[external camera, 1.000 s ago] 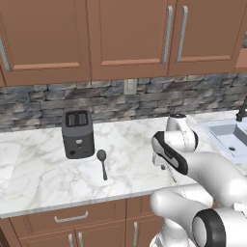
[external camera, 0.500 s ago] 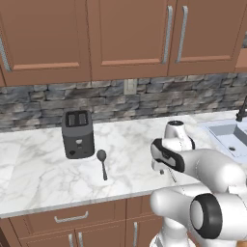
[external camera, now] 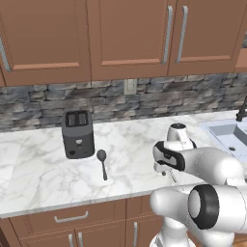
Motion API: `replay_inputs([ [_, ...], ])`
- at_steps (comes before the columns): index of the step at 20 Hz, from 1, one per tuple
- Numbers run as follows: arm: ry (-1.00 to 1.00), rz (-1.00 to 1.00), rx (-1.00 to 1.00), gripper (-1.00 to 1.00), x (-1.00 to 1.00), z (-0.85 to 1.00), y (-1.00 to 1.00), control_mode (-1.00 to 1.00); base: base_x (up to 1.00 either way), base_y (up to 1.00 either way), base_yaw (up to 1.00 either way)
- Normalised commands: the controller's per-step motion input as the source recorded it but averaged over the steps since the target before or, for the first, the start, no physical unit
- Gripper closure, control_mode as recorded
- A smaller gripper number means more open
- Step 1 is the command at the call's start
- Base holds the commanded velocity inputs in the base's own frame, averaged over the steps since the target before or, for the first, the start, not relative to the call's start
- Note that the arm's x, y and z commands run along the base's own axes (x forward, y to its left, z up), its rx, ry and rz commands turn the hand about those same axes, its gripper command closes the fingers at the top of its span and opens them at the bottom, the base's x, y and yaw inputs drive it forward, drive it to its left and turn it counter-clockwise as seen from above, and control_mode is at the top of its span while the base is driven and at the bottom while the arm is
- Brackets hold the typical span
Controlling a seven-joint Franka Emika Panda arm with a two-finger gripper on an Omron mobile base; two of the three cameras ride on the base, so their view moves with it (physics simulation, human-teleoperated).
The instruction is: Take the fork and place it on the left side of the plate. Then take the spoon and place it on the right side of the plate. Make sure they're directly next to the plate.
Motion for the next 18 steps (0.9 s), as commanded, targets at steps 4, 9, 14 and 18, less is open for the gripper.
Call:
replay_inputs([
  [4,-0.01,0.03,0.00,-1.00,0.01,-0.32,-0.02,-1.00,0.00,0.00,0.00],
  [9,0.00,0.04,0.00,-1.00,0.02,-0.41,0.00,-1.00,0.00,0.00,0.00],
  [14,0.00,0.03,0.00,1.00,0.00,-0.38,0.04,-1.00,0.00,0.00,0.00],
  [18,0.00,0.01,0.00,1.00,0.00,-0.11,0.00,-1.00,0.00,0.00,0.00],
])
